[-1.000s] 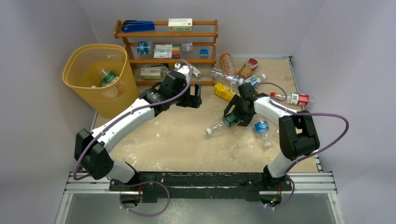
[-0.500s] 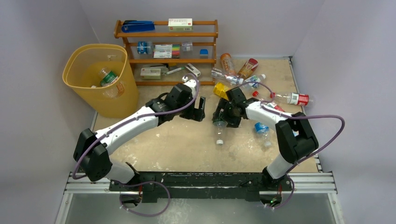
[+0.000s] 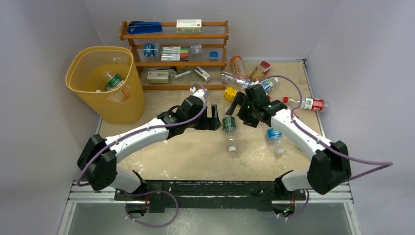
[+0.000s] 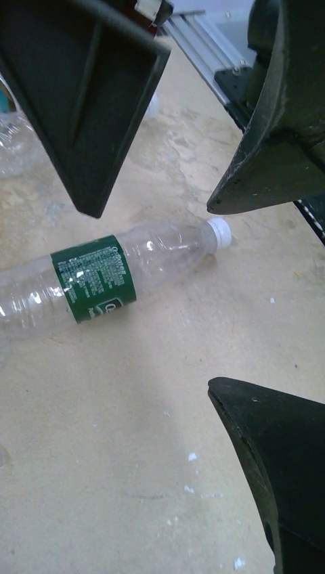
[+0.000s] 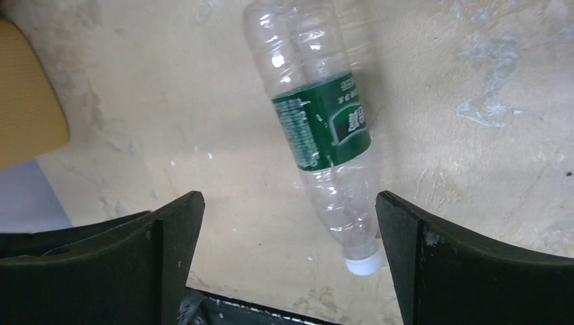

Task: Put the plastic bottles in the bin
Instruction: Adjust the plastic bottle at the center of the board, then pick up the plastic bottle at the center of the board.

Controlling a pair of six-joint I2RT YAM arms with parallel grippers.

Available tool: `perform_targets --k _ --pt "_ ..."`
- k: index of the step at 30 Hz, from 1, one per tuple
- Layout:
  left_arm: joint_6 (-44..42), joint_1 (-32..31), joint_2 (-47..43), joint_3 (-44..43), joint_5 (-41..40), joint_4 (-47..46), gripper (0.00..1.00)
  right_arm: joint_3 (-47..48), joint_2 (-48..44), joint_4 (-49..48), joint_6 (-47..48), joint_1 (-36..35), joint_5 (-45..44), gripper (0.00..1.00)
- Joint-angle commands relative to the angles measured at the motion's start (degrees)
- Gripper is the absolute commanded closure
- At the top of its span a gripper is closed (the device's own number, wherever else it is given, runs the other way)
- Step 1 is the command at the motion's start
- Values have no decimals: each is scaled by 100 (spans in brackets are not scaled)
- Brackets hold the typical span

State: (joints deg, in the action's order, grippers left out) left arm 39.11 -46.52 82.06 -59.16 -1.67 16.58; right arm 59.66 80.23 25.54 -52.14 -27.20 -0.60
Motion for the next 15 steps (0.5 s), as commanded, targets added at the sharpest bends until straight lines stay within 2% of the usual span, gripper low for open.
perform_targets --k 1,7,15 --pt "768 -6 21 170 191 -1084 10 278 -477 622 -283 63 -579 0" --pt "1058 -39 642 46 308 -1585 10 126 -1595 1064 -742 193 -1290 0" --pt "931 -120 1762 -525 440 -1634 10 154 -2705 1264 -910 268 -1563 0"
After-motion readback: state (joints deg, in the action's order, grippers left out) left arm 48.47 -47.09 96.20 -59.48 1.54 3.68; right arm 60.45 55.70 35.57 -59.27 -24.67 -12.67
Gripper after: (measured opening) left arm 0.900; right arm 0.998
